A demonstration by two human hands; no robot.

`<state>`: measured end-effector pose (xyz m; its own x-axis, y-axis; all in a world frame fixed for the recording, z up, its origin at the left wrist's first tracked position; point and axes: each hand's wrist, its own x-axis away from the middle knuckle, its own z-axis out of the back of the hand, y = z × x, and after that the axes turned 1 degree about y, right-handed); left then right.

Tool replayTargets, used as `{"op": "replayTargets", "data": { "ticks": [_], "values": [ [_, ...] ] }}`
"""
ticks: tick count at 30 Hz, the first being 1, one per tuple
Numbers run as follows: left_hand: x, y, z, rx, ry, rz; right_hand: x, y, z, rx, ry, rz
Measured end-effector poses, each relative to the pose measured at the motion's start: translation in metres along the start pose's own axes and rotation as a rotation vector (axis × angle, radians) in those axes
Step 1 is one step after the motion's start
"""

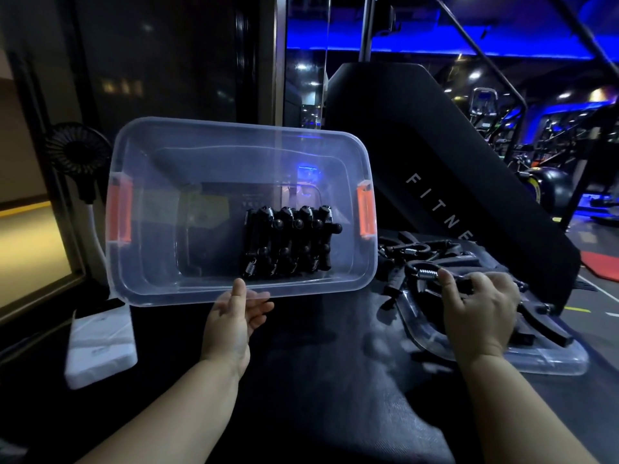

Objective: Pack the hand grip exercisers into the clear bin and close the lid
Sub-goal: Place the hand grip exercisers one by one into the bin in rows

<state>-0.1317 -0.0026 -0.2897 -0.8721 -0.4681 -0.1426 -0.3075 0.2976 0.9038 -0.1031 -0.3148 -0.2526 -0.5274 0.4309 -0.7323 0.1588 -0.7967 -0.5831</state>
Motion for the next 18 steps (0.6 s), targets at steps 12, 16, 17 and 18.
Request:
{"op": "replayTargets", "data": {
  "ticks": [12,16,17,18],
  "values": [
    [-0.0026,-0.0026,0.0017,-0.004,-0.003,0.003,0.0021,0.0012,0.0018,-0.135,0.18,0.185],
    [-0.0026,-0.0034,0.0012,-0.002,0.003,0.008,0.0072,-0.0004,-0.0033,-0.308,0.218,0.221],
    [-0.0025,-0.0035,0.0012,-0.003,0.003,0.009,0.0081,-0.001,-0.0051,-0.354,0.231,0.234],
    [-0.0024,-0.0036,0.0012,-0.006,0.001,0.009,0.009,-0.0023,-0.006,-0.412,0.241,0.23]
  ]
}}
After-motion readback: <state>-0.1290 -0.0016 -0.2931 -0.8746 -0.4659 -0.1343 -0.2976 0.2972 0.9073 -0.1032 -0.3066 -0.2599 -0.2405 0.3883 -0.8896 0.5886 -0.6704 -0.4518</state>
